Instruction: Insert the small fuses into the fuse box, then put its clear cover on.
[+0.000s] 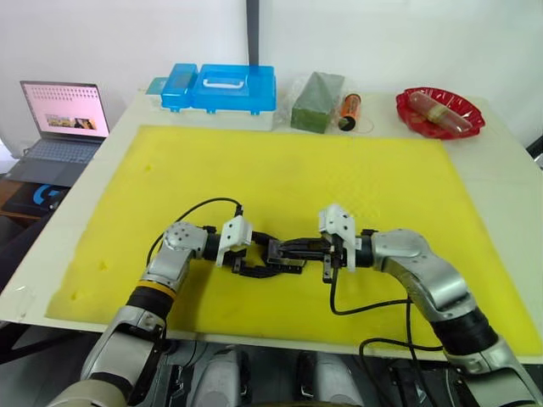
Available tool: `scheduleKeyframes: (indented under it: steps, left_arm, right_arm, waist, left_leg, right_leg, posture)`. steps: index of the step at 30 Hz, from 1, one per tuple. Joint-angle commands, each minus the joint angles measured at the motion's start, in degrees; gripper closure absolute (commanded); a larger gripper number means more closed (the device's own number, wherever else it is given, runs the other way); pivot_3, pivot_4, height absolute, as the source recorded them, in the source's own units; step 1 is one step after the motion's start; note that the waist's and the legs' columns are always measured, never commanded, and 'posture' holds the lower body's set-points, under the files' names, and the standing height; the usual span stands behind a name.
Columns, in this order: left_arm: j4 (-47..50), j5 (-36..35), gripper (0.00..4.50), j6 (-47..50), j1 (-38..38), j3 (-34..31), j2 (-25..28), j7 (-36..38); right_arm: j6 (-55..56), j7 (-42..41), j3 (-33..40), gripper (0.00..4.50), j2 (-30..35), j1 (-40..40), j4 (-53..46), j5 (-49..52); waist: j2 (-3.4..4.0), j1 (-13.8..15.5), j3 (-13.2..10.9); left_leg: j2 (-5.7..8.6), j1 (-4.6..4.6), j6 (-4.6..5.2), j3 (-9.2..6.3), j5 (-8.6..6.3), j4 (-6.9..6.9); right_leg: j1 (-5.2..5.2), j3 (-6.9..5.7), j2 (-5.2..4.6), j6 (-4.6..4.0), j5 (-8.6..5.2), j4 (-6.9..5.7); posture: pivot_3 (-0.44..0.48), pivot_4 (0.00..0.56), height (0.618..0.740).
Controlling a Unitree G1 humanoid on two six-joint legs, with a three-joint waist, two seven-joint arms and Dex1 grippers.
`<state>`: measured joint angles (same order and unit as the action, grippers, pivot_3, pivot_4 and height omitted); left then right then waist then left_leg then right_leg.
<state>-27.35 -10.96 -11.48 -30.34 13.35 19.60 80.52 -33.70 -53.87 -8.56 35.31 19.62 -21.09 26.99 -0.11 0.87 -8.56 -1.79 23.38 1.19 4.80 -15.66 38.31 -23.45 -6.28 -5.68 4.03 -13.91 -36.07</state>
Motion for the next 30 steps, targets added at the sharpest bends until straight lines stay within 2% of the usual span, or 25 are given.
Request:
scheduleKeyframes:
  steps: [1,3,6,8,11,14,15,18,21,25,30]
  left_arm:
    - [-0.06,-0.08,1.68,0.01,0.2,0.78,-0.26,0.58]
    - [-0.56,-0.03,1.68,-0.17,-0.14,0.72,-0.28,0.55]
    - [-1.31,0.27,1.68,-0.39,-0.57,0.53,-0.21,0.09]
    - [-0.12,-0.07,0.97,1.12,-0.25,-0.18,1.13,-0.15]
    - [4.03,-2.11,0.08,3.9,1.87,-2.53,5.25,0.42]
    - [7.67,-4.97,0.0,6.9,4.17,-6.65,10.17,-0.49]
    - [8.5,-5.67,0.0,7.64,4.71,-7.74,11.27,-0.96]
    - [11.57,-8.41,0.0,9.62,7.54,-14.64,16.78,-3.91]
    - [12.49,-8.72,0.0,11.69,8.19,-20.4,19.57,-10.73]
    - [11.14,-5.41,0.0,12.34,6.49,-22.48,20.33,-19.2]
    - [10.07,-3.86,0.0,11.11,5.09,-21.66,19.93,-22.51]
  right_arm:
    - [-3.96,0.92,9.94,4.25,5.75,-0.94,-8.78,4.71]
    - [-2.4,-0.6,12.7,3.86,10.11,-3.86,-9.81,3.32]
    - [2.02,-2.85,14.6,2.9,14.36,-8.1,-8.15,0.77]
    - [6.29,-4.25,16.57,2.26,16.9,-11.79,-5.55,-2.03]
    - [8.44,-3.7,18.96,1.25,17.38,-14.81,-3.94,-2.82]
    - [9.71,-2.69,21.13,0.22,16.91,-17.09,-3.34,-3.34]
    - [9.92,-2.27,21.7,0.01,16.67,-17.55,-3.24,-3.42]
    - [12.14,0.66,24.54,0.01,15.52,-19.29,-0.94,-5.18]
    - [13.19,2.93,27.13,0.01,13.99,-19.84,2.12,-5.4]
    - [16.34,3.9,28.72,0.01,12.88,-19.92,7.3,-6.5]
    - [17.22,4.42,28.11,0.01,12.07,-19.45,7.95,-6.31]
  waist:
    - [-0.01,0.11,0.0]
    - [-0.07,0.25,0.0]
    - [-0.07,-0.04,-0.01]
    - [-0.06,-0.06,-0.01]
    - [-0.09,-0.33,-0.04]
    - [-0.1,-0.8,-0.06]
    - [-0.09,-0.78,-0.07]
    - [-0.09,-0.49,-0.12]
    - [-0.1,0.04,-0.18]
    - [-0.1,0.89,-0.19]
    - [-0.09,1.21,-0.2]
  left_leg:
    - [0.0,0.0,0.0,-0.01,0.0,0.0]
    - [0.02,0.01,0.0,-0.03,-0.01,-0.02]
    - [0.02,0.01,0.02,-0.02,-0.02,-0.03]
    - [0.01,0.0,0.02,-0.02,-0.02,-0.02]
    - [-0.01,-0.01,0.02,-0.01,-0.02,-0.02]
    - [-0.11,-0.02,0.02,0.02,-0.02,-0.09]
    - [-0.12,-0.04,0.02,0.02,-0.02,-0.1]
    - [-0.13,-0.03,0.01,-0.01,-0.01,-0.1]
    - [-0.09,-0.01,0.0,0.01,-0.01,-0.08]
    - [0.01,0.0,-0.01,0.02,0.0,-0.07]
    - [-0.03,-0.01,-0.02,0.09,0.0,-0.07]
  right_leg:
    - [0.01,0.0,0.0,0.0,0.0,0.01]
    - [0.03,-0.04,-0.01,0.0,0.0,0.08]
    - [0.04,-0.05,-0.01,0.0,-0.01,0.13]
    - [0.03,-0.05,0.0,0.0,-0.01,0.08]
    - [0.02,-0.04,0.03,0.0,-0.01,0.08]
    - [-0.07,0.01,0.12,-0.06,-0.04,0.03]
    - [-0.08,0.01,0.13,-0.09,-0.06,-0.01]
    - [-0.1,0.0,0.12,-0.12,-0.08,-0.05]
    - [-0.09,0.0,0.05,-0.11,-0.08,0.01]
    - [0.0,0.0,-0.03,-0.08,-0.08,0.08]
    - [-0.04,0.01,0.04,-0.07,-0.07,0.04]
  posture:
    - [0.0,0.15,0.74]
    - [0.0,0.15,0.74]
    - [0.0,0.15,0.74]
    - [0.0,0.15,0.74]
    - [0.0,0.15,0.74]
    - [0.0,0.15,0.74]
    - [0.0,0.15,0.74]
    - [0.0,0.15,0.74]
    - [0.0,0.15,0.74]
    - [0.0,0.15,0.74]
    - [0.0,0.15,0.74]
